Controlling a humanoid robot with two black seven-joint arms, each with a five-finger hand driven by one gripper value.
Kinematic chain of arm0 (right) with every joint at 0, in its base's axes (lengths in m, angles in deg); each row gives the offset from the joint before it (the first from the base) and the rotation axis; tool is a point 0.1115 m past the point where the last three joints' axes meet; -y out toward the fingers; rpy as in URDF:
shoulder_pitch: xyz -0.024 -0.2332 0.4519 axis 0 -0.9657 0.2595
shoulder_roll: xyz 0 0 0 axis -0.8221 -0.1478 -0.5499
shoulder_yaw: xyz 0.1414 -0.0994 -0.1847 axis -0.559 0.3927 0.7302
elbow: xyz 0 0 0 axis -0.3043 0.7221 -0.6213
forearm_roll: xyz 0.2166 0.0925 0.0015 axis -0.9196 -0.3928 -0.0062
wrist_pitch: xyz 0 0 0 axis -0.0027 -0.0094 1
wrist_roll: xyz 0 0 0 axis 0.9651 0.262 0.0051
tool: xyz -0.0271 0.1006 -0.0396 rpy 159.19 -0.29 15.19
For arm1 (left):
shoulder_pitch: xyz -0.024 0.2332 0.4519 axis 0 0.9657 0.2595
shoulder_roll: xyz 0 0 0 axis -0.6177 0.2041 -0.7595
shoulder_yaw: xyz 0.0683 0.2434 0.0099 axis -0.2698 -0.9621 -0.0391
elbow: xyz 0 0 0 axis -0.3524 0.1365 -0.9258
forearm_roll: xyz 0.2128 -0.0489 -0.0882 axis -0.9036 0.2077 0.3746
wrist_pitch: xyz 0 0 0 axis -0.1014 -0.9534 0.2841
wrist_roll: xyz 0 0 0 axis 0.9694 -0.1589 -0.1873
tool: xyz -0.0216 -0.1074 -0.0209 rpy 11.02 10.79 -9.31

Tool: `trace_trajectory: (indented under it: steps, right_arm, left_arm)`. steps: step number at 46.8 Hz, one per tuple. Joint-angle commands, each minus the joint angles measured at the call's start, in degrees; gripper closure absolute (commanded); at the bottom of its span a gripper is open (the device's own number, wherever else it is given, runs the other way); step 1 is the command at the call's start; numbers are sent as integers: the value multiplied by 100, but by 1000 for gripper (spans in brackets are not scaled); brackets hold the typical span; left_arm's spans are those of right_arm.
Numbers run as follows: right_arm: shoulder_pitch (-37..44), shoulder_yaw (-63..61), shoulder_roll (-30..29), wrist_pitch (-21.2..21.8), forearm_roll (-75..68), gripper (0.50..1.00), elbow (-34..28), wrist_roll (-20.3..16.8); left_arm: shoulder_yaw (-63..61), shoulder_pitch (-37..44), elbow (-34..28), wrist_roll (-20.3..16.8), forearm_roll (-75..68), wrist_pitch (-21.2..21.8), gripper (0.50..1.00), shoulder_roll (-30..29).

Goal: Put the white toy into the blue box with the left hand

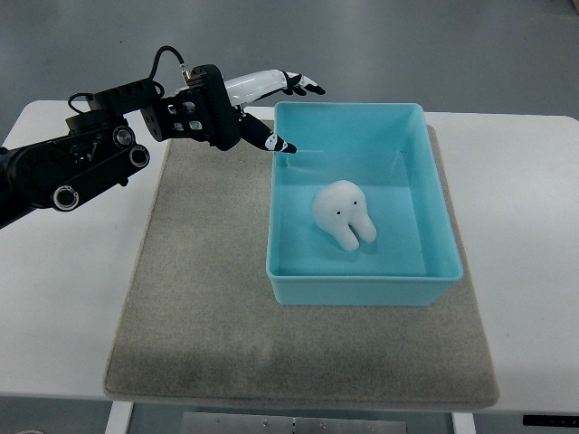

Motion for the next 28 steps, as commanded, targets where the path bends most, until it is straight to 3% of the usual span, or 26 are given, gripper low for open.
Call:
trace_trajectory:
  steps: [1, 11, 18, 28]
  right_arm:
    - [0, 0, 0, 2, 0, 564, 0, -1]
    - [0, 0, 0, 2, 0, 564, 0, -1]
    - [0, 0, 0, 2, 0, 564, 0, -1]
    - [0, 0, 0, -7, 0, 564, 0, -1]
  left_arm:
    - [-11, -41, -233, 1, 238, 97, 559, -4]
    - [-2, -76, -937, 18, 1037, 193, 561, 4]
    - [-11, -85, -1122, 115, 2337, 387, 559, 13]
    - [-20, -94, -1069, 141, 4421, 1072, 561, 31]
